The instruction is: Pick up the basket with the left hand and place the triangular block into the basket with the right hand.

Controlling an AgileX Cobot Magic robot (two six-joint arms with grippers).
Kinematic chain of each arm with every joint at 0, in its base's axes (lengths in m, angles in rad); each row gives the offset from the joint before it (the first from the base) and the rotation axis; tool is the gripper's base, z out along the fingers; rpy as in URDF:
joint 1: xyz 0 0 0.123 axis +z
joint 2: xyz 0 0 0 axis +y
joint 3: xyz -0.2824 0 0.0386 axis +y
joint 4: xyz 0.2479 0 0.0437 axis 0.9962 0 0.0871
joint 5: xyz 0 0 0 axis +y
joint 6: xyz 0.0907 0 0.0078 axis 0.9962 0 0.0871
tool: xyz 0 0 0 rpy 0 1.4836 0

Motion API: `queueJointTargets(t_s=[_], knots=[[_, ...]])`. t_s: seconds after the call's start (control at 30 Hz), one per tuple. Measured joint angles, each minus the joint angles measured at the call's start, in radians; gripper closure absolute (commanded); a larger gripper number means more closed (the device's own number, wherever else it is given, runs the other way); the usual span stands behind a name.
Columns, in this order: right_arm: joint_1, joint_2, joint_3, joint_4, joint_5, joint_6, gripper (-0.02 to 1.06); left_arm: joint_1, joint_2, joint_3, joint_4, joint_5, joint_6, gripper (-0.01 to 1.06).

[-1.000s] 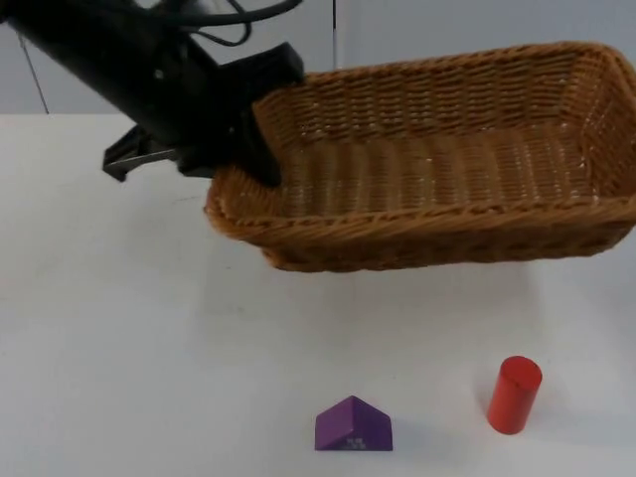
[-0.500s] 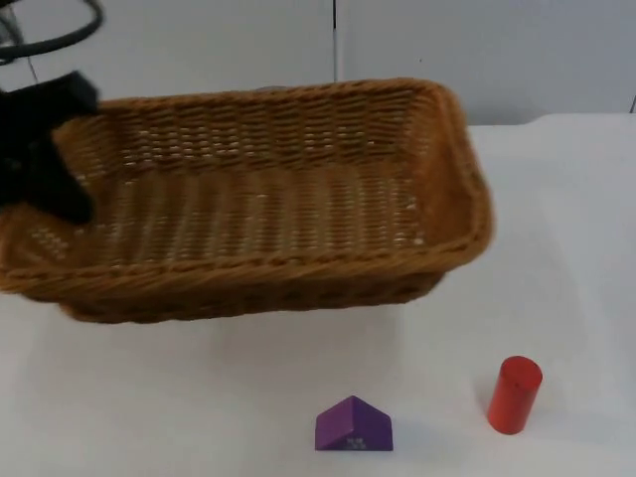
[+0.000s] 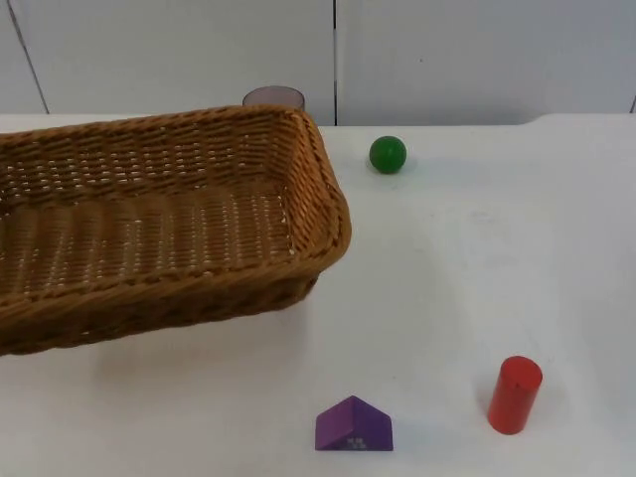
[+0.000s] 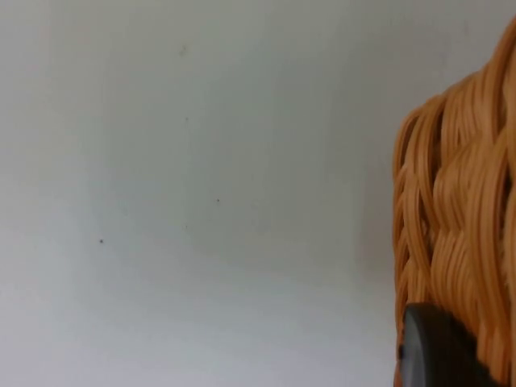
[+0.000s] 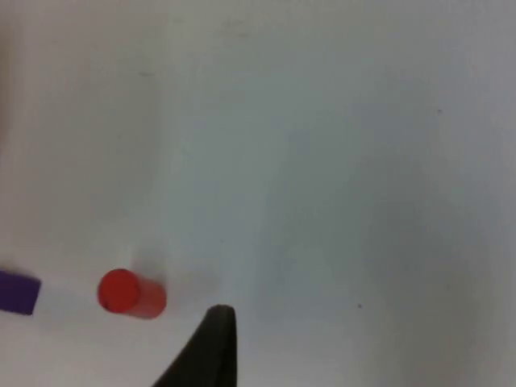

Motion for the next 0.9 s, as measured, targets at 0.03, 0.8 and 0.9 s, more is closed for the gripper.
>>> queueJointTargets(t_s=[0.03,0.8,0.9], knots=[[0.014,0.000,-0.002,0.038,0.005,-0.064,-0.01,0.000,0.000,0.000,-0.002,-0.004,0.000,1.05],[0.779,0.612,-0.199,0.011,-0.159,-0.424,0.00,0.025,0.025,-0.014,-0.052,-0.075,-0.018,1.05],[0.788,0.681,-0.232,-0.014,-0.174,-0.424,0.00,0.049,0.050,-0.025,-0.056,-0.073,-0.020,1.05]])
